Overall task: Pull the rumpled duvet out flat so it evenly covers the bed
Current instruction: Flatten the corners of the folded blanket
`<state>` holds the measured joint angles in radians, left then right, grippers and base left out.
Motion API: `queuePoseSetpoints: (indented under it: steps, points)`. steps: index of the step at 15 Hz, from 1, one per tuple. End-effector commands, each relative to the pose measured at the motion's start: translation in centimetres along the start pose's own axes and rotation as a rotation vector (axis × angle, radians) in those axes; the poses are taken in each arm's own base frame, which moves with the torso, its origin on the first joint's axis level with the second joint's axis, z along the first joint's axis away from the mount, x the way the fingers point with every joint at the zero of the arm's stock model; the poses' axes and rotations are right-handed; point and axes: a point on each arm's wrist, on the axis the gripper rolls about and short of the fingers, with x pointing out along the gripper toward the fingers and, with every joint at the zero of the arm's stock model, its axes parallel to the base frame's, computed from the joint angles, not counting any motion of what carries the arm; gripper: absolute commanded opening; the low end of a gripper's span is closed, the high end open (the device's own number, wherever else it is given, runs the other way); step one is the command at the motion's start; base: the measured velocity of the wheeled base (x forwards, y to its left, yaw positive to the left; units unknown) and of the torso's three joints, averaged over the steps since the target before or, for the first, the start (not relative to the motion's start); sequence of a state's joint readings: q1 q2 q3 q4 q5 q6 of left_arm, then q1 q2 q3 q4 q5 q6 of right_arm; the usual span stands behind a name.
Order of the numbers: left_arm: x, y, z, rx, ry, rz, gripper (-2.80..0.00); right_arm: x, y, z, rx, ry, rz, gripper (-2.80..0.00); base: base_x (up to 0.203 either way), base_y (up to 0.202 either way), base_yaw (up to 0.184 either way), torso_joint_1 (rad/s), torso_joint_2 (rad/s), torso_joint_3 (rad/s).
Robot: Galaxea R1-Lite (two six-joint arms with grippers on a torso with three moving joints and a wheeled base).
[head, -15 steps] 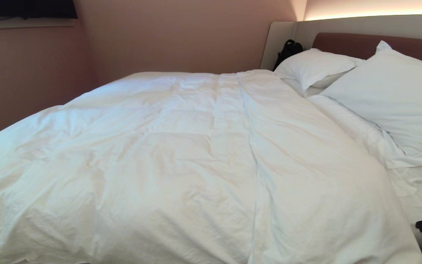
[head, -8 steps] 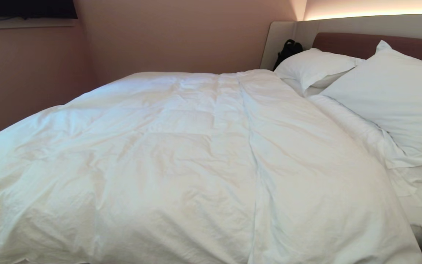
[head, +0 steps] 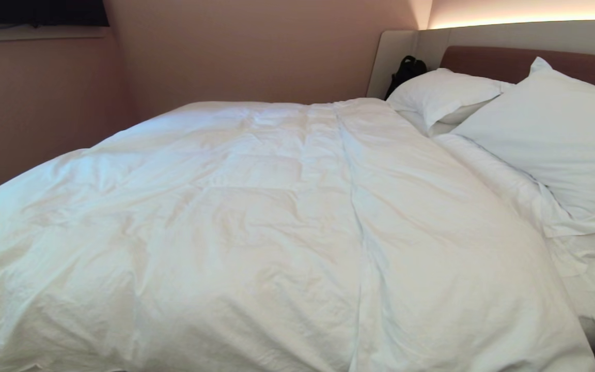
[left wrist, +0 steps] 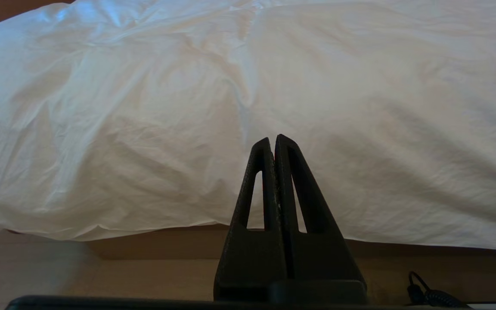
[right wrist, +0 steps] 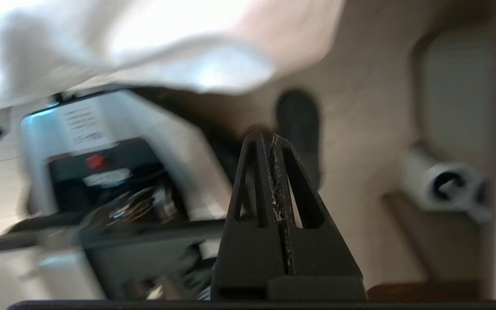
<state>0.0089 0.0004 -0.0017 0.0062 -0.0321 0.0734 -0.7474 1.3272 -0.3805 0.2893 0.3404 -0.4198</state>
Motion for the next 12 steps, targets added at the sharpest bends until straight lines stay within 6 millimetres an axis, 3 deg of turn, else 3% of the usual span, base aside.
queuePoseSetpoints:
  steps: [1, 6, 10, 12]
  points:
    - [0.0, 0.0, 0.0, 0.0, 0.0, 0.0, -2.8, 0.4, -1.1, 1.4, -0.123, -0.112, -0.061, 0.0, 0.0, 0.0, 0.0, 0.0, 0.0, 0.0]
    - [0.0, 0.0, 0.0, 0.0, 0.0, 0.0, -2.8, 0.6, -1.6, 0.9, -0.122, -0.115, -0.077, 0.0, 0.0, 0.0, 0.0, 0.0, 0.0, 0.0]
    - [0.0, 0.0, 0.0, 0.0, 0.0, 0.0, -2.8, 0.8, -2.5, -1.6, -0.273, -0.132, -0.19, 0.0, 0.0, 0.0, 0.0, 0.0, 0.0, 0.0]
    - [0.0, 0.0, 0.0, 0.0, 0.0, 0.0, -2.8, 1.1, -2.9, -1.8, -0.315, -0.146, -0.222, 0.0, 0.0, 0.0, 0.0, 0.0, 0.0, 0.0]
